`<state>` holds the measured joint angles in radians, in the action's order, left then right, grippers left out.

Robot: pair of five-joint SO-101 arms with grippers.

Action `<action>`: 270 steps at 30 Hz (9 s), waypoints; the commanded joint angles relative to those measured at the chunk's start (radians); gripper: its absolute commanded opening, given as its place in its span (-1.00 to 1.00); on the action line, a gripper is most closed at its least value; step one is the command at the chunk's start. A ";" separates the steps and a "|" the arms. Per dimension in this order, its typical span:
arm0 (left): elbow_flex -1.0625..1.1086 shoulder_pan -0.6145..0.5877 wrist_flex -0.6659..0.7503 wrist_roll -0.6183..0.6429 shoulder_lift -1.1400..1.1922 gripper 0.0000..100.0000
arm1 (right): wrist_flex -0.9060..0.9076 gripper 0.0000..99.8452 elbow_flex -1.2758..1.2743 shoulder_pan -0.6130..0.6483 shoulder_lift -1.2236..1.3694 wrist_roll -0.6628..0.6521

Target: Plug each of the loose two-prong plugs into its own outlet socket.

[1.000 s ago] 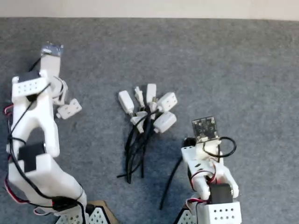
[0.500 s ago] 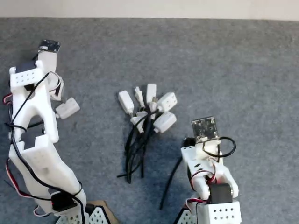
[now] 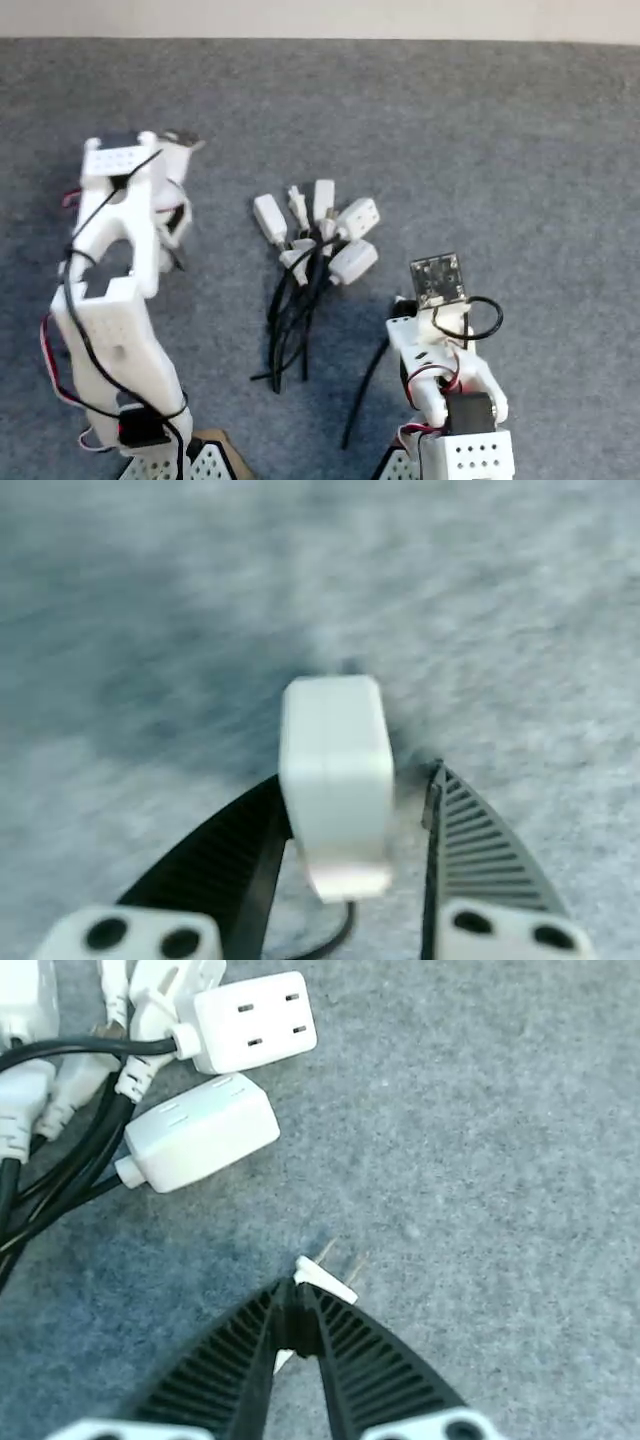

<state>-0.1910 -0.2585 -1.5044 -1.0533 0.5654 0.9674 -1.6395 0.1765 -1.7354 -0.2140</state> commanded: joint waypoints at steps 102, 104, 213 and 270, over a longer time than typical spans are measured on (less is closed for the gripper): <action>-0.351 -0.240 -0.061 0.018 -0.030 -0.55 | -0.030 -0.99 -0.021 0.036 -0.013 -0.025; -0.354 -0.243 -0.058 0.018 -0.039 -0.55 | -0.030 -0.99 -0.021 0.038 -0.013 -0.025; 0.535 0.325 0.193 -0.549 -0.323 -0.99 | -0.197 -0.99 0.374 0.028 0.935 -0.061; 0.575 0.062 0.479 1.338 -0.641 -0.36 | -0.189 -0.85 0.380 0.143 0.966 0.618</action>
<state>0.3905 -0.1849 -1.0365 0.2739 -0.0361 0.8017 -1.2589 0.3115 -0.7718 0.3629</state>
